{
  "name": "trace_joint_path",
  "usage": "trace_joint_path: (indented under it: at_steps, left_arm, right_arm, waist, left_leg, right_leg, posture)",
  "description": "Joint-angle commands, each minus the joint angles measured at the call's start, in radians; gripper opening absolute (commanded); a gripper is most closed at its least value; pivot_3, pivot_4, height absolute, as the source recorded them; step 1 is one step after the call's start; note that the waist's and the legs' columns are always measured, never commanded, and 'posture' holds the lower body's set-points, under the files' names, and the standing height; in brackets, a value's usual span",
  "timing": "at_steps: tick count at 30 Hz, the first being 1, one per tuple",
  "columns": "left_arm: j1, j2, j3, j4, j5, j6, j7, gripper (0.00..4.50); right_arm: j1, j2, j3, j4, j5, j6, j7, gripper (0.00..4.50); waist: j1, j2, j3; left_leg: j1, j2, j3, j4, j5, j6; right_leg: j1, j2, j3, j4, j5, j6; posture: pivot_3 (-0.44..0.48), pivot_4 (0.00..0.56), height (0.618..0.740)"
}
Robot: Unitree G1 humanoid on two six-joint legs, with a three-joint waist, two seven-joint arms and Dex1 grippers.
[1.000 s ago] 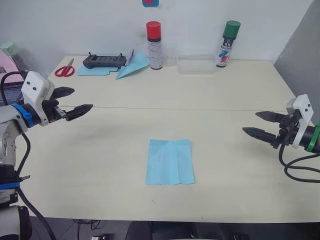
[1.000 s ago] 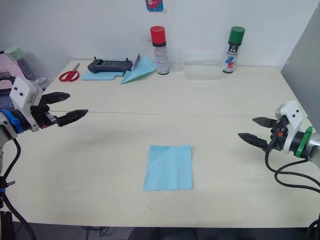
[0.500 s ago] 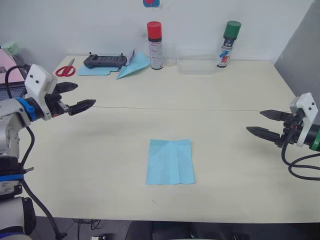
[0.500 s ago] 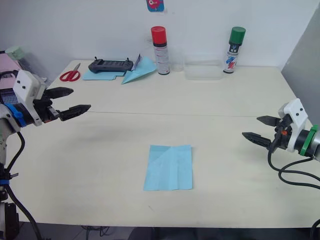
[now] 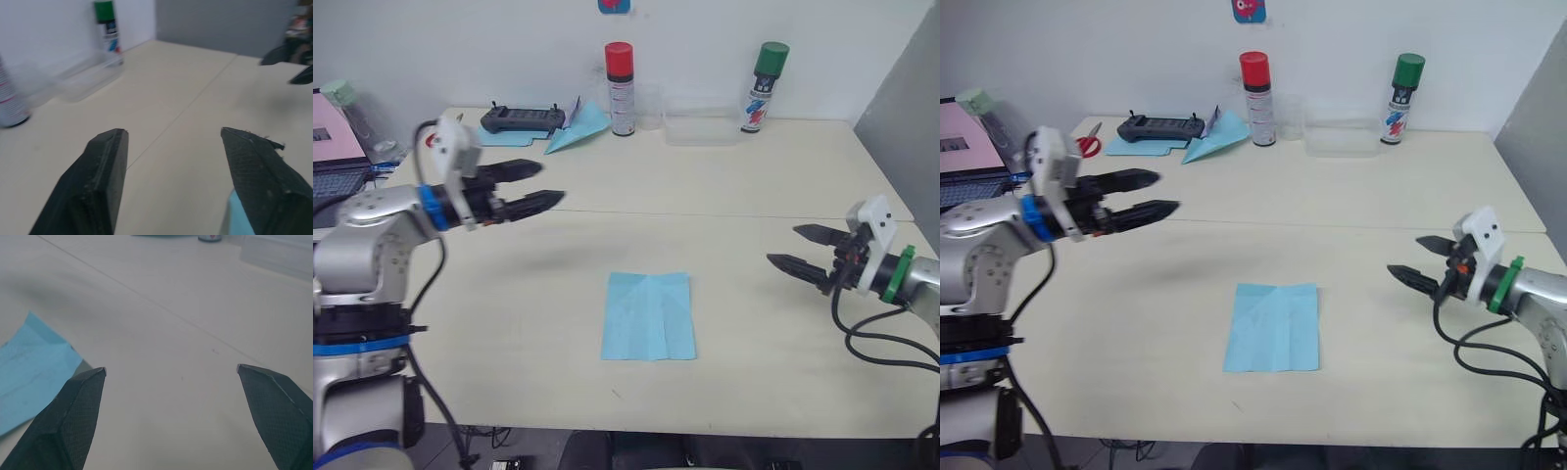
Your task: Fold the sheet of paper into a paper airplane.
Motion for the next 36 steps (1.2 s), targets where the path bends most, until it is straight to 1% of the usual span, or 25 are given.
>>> trace_joint_path:
  at_steps: [1,5,8,9,12,15,19,21,25,27,30,35,36]
  left_arm:
    - [0.012,-0.038,-0.074,-0.147,-0.030,0.030,0.018,2.32]
    - [0.096,-0.074,-0.178,-0.197,0.035,-0.030,0.017,1.07]
    - [0.150,-0.078,-0.213,-0.205,0.073,-0.074,0.014,0.07]
    - [0.168,-0.077,-0.229,-0.197,0.099,-0.099,0.016,0.03]
    - [0.280,-0.095,-0.296,-0.128,0.199,-0.210,0.029,0.03]
    - [0.339,-0.124,-0.333,-0.087,0.241,-0.255,0.044,0.03]
    - [0.339,-0.151,-0.387,-0.054,0.316,-0.232,0.083,0.03]
    - [0.337,-0.159,-0.400,-0.051,0.326,-0.211,0.089,0.03]
    - [0.354,-0.128,-0.478,-0.006,0.433,-0.243,0.080,0.03]
    - [0.353,-0.133,-0.478,0.004,0.449,-0.244,0.095,0.03]
    - [0.351,-0.129,-0.470,0.007,0.443,-0.241,0.078,0.03]
    - [0.348,-0.145,-0.455,0.015,0.438,-0.255,0.085,0.03]
    - [0.349,-0.149,-0.454,0.016,0.436,-0.255,0.086,0.01]
  right_arm:
    - [-0.033,0.026,0.049,-0.017,-0.034,-0.035,-0.020,3.90]
    - [-0.044,0.052,0.110,-0.031,-0.064,-0.049,-0.026,3.90]
    - [-0.030,0.054,0.135,-0.030,-0.100,-0.078,-0.026,3.90]
    - [-0.028,0.059,0.139,-0.025,-0.108,-0.083,-0.033,3.90]
    - [0.015,0.097,0.168,-0.047,-0.122,-0.092,-0.057,3.90]
    - [0.026,0.127,0.192,-0.065,-0.132,-0.088,-0.070,3.90]
    - [0.032,0.128,0.243,-0.036,-0.196,-0.124,-0.068,3.90]
    - [0.034,0.127,0.249,-0.031,-0.208,-0.135,-0.061,3.90]
    - [0.024,0.160,0.275,0.005,-0.241,-0.152,-0.079,3.90]
    - [0.021,0.160,0.282,0.015,-0.262,-0.161,-0.080,3.90]
    - [-0.005,0.168,0.301,0.049,-0.301,-0.179,-0.087,3.90]
    - [-0.018,0.184,0.323,0.081,-0.324,-0.208,-0.068,3.90]
    - [-0.017,0.186,0.327,0.085,-0.320,-0.208,-0.058,3.71]
  waist:
    - [-0.001,0.000,0.000]
    - [-0.006,0.000,0.000]
    - [-0.004,0.000,0.000]
    - [-0.003,0.000,0.000]
    - [-0.001,0.000,0.000]
    - [-0.002,0.000,0.000]
    - [0.003,0.000,0.000]
    - [0.004,0.000,0.000]
    - [0.004,0.000,-0.001]
    - [0.004,0.001,-0.001]
    - [0.004,0.002,-0.001]
    - [0.002,0.002,-0.001]
    - [0.002,0.002,-0.001]
  left_leg:
    - [0.000,0.000,0.000,0.000,0.000,0.000]
    - [0.001,0.000,0.000,-0.001,0.000,0.000]
    - [0.001,0.000,0.000,-0.001,0.000,0.000]
    - [0.000,0.000,0.000,-0.001,0.000,0.000]
    - [0.001,0.000,0.000,-0.001,0.000,0.000]
    - [0.003,0.000,0.001,-0.002,0.000,0.000]
    - [0.002,0.000,0.001,-0.001,0.000,0.000]
    - [0.003,0.000,0.000,-0.001,0.000,0.000]
    - [0.003,0.000,0.001,-0.001,0.000,0.000]
    - [0.004,0.000,0.000,-0.001,0.000,0.000]
    - [0.005,0.000,0.000,-0.001,0.000,0.000]
    - [0.007,0.000,0.000,-0.001,0.000,0.000]
    - [0.007,0.000,0.000,-0.001,0.000,0.000]
  right_leg:
    - [0.000,0.000,0.000,0.000,0.000,0.000]
    - [0.000,0.000,0.001,0.000,0.002,-0.003]
    - [0.000,0.000,0.001,0.000,0.002,-0.003]
    - [0.000,0.000,0.000,0.000,0.001,-0.003]
    - [0.001,0.000,0.001,-0.001,0.001,-0.002]
    - [0.002,0.000,0.001,-0.001,0.001,-0.002]
    - [0.001,0.000,0.001,-0.001,0.000,-0.001]
    - [0.002,0.000,0.001,-0.001,0.000,-0.001]
    - [0.002,0.000,0.001,-0.001,0.000,-0.001]
    - [0.003,0.000,0.001,-0.001,0.000,-0.001]
    - [0.004,0.000,0.001,-0.001,0.000,-0.001]
    - [0.007,0.000,0.001,-0.001,0.000,-0.001]
    - [0.007,0.000,0.001,-0.001,0.000,-0.001]
  posture:
    - [0.000,0.150,0.740]
    - [0.000,0.150,0.740]
    - [0.000,0.150,0.740]
    - [0.000,0.150,0.740]
    - [0.000,0.150,0.740]
    - [0.000,0.150,0.740]
    - [0.000,0.150,0.740]
    - [0.000,0.150,0.740]
    - [0.000,0.150,0.740]
    - [0.000,0.150,0.740]
    - [0.000,0.150,0.740]
    - [0.000,0.150,0.740]
    - [0.000,0.150,0.740]
